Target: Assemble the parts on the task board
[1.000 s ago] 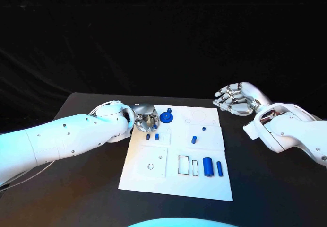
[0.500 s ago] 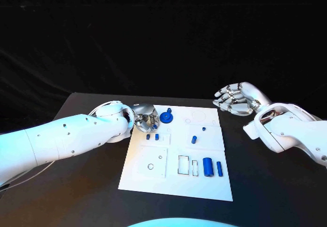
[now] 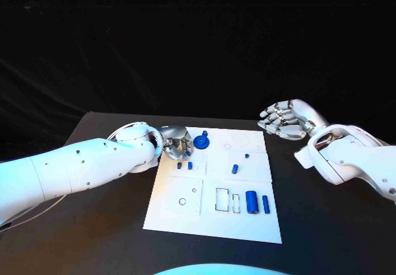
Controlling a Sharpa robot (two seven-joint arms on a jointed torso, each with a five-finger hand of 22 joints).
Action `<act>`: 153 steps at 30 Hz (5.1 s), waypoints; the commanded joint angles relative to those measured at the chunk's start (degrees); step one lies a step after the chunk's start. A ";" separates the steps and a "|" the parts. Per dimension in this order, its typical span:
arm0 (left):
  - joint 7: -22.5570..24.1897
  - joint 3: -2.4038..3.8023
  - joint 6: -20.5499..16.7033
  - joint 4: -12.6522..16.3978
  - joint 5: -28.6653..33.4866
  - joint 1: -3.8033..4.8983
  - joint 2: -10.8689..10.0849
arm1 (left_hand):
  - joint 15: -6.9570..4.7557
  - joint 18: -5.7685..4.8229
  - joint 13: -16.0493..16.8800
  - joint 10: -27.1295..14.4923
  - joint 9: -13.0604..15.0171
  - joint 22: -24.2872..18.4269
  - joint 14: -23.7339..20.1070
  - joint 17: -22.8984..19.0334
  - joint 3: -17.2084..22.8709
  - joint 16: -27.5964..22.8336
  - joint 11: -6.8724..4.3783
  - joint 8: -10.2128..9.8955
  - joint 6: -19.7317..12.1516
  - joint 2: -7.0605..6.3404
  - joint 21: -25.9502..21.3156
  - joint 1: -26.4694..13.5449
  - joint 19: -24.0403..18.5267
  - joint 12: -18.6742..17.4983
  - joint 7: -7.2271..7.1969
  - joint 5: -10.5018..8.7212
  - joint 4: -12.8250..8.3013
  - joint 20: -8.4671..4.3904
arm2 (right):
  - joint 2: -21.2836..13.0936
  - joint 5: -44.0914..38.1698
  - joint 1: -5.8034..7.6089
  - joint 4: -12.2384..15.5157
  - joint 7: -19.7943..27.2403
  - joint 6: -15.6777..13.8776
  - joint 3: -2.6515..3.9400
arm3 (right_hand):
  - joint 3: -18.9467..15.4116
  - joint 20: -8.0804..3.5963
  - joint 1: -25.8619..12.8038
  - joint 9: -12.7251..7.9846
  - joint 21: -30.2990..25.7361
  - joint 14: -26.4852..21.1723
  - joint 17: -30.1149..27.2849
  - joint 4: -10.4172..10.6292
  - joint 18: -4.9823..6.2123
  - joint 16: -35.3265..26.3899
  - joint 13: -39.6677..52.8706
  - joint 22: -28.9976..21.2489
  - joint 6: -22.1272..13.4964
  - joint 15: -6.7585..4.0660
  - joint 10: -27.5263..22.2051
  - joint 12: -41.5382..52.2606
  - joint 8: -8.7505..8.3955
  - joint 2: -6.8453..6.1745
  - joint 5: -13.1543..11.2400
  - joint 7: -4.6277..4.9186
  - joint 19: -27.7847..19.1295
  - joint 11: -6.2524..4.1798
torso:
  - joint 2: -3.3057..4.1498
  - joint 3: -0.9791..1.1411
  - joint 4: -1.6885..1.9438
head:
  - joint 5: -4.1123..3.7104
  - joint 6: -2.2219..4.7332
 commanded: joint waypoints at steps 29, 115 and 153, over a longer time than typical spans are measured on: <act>0.36 0.02 -0.10 0.03 0.45 0.00 0.03 | -0.15 -0.98 0.97 0.39 -0.79 0.31 0.43 0.23 -0.84 0.68 -0.51 -2.20 -2.41 -0.64 0.02 -0.97 0.44 0.49 -0.23 -0.16 0.25 -0.19 | 0.14 -0.39 -0.03 -0.10 0.42 0.37 0.01 | 0.18 0.15 0.01 -0.07 -0.24 0.44 -0.07 0.13 0.60 -0.24 -0.10 -0.10 0.48 0.13 0.36 -0.41 -0.38 0.04 0.16 0.78 0.33 -0.04 | 0.02 -0.01 -0.02 | -0.01 0.08; 28.80 0.74 -4.83 12.33 78.72 1.74 -14.37 | 0.91 4.66 3.17 -1.29 -0.51 -23.72 -13.69 -25.66 -3.41 -15.36 0.70 -3.41 -0.05 2.20 -22.29 1.72 -19.95 2.46 0.90 0.19 1.68 0.67 | 9.04 -46.38 -4.29 -5.09 -14.60 20.23 -0.43 | 11.26 -4.22 1.82 -0.67 69.66 20.48 44.03 -7.88 -7.64 58.96 -1.34 53.58 10.13 -4.13 9.72 -12.16 -4.42 -3.49 -4.32 -2.32 25.22 -3.11 | 0.03 -0.10 0.02 | -4.31 0.18; 27.22 0.75 -5.61 12.23 78.71 1.75 -14.38 | 1.05 4.75 3.40 -2.13 -0.64 -24.41 -13.75 -25.85 -3.22 -15.60 1.00 -3.85 -0.75 2.43 -23.02 2.33 -20.16 2.86 1.29 0.32 1.00 0.63 | 9.30 -53.80 -5.57 -3.40 -19.33 15.14 -0.58 | 15.88 -5.27 3.41 1.50 75.01 20.29 44.34 -12.62 -8.79 61.06 0.73 57.10 13.71 -5.35 13.63 -11.90 -2.41 -0.05 -5.94 -3.68 27.50 -4.61 | -0.05 -0.06 -0.05 | -4.43 -0.06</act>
